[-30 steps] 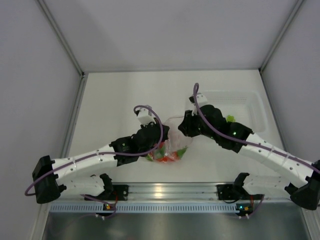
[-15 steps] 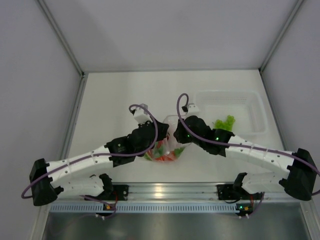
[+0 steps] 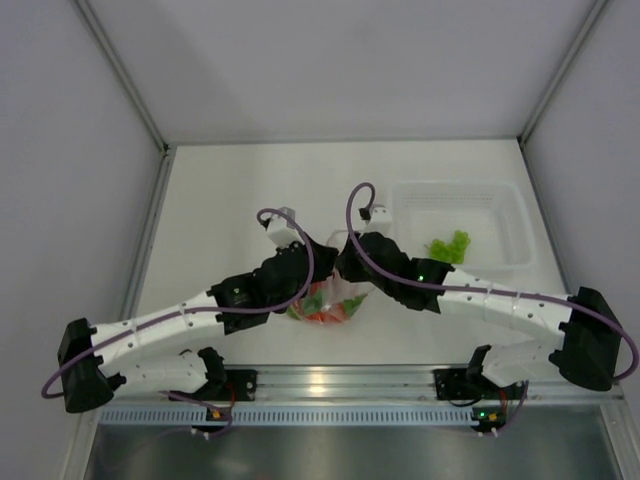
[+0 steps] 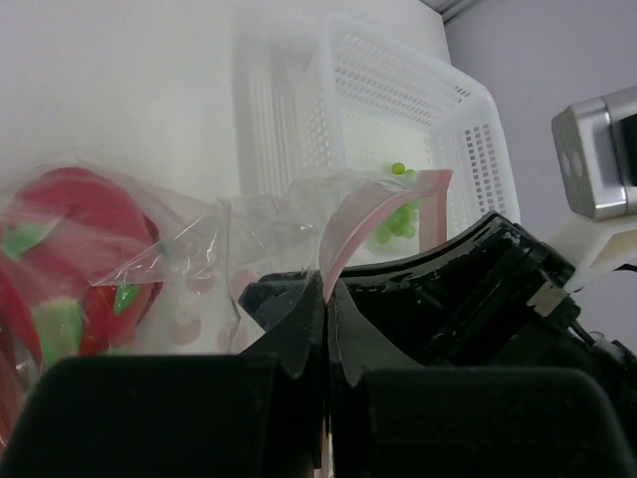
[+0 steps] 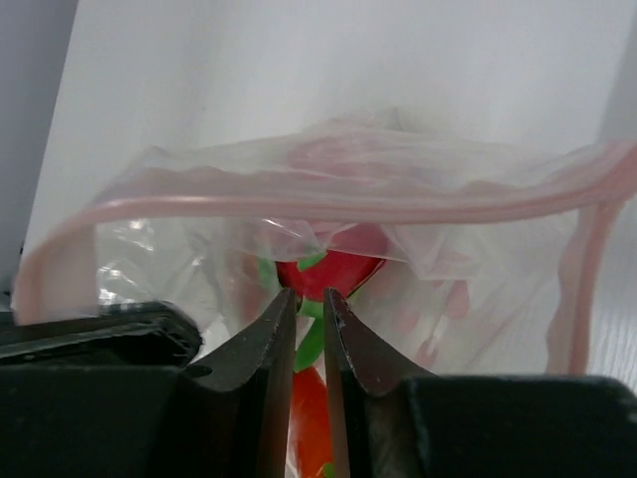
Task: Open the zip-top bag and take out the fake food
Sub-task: Pick up the fake fruit from the zipper food storage bag.
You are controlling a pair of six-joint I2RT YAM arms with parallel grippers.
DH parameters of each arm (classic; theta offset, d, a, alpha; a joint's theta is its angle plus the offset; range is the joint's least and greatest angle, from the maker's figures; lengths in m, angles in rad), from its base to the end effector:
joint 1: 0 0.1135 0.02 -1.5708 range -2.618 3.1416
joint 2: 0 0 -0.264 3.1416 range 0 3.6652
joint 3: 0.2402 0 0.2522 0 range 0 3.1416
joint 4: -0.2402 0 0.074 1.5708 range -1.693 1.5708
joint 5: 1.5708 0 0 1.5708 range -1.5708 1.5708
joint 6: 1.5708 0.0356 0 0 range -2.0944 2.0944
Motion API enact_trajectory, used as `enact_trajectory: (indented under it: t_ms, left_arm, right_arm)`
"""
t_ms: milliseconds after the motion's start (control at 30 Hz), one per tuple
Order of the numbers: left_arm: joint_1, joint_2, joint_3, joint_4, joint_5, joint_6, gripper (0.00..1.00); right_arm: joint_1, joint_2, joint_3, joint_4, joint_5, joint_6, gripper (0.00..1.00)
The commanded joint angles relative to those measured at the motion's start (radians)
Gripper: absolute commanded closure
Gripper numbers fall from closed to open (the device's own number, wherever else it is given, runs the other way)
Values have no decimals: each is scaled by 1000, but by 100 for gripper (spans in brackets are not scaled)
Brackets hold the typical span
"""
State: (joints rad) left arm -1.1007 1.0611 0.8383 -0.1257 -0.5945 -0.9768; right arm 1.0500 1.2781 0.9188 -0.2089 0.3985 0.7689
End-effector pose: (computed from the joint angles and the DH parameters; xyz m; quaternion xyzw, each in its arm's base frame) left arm 0.1268 -0.2055 0.3130 -0.1193 0.7920 -0.3511 0.4850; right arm 0.1534 0.2397 0.2788 -0.0262 0.8645 0.2651 0.4263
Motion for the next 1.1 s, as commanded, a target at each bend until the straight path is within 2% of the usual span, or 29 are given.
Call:
enact_trajectory:
  t_ms: [0, 400, 667, 733, 867, 1000, 1067]
  left_arm:
    - [-4, 4, -5, 77, -2, -25, 100]
    - [-34, -6, -31, 113, -24, -74, 100]
    - [-47, -12, -30, 115, 12, -77, 100]
    - [-48, -27, -21, 115, 27, -68, 100]
    - [-53, -81, 4, 115, 50, -11, 100]
    - [-53, -119, 59, 66, 27, 47, 100]
    - [-51, -130, 107, -9, -16, 72, 100]
  right_arm:
    - [18, -20, 58, 83, 42, 41, 82]
    - [21, 92, -23, 201, 123, 194, 84]
    - [36, 173, -57, 304, 164, 225, 84]
    - [41, 188, -37, 272, 200, 202, 84]
    - [39, 172, -3, 102, 279, 138, 84]
    - [33, 96, 26, -22, 267, 23, 84]
    - [18, 60, 55, -90, 251, -14, 84]
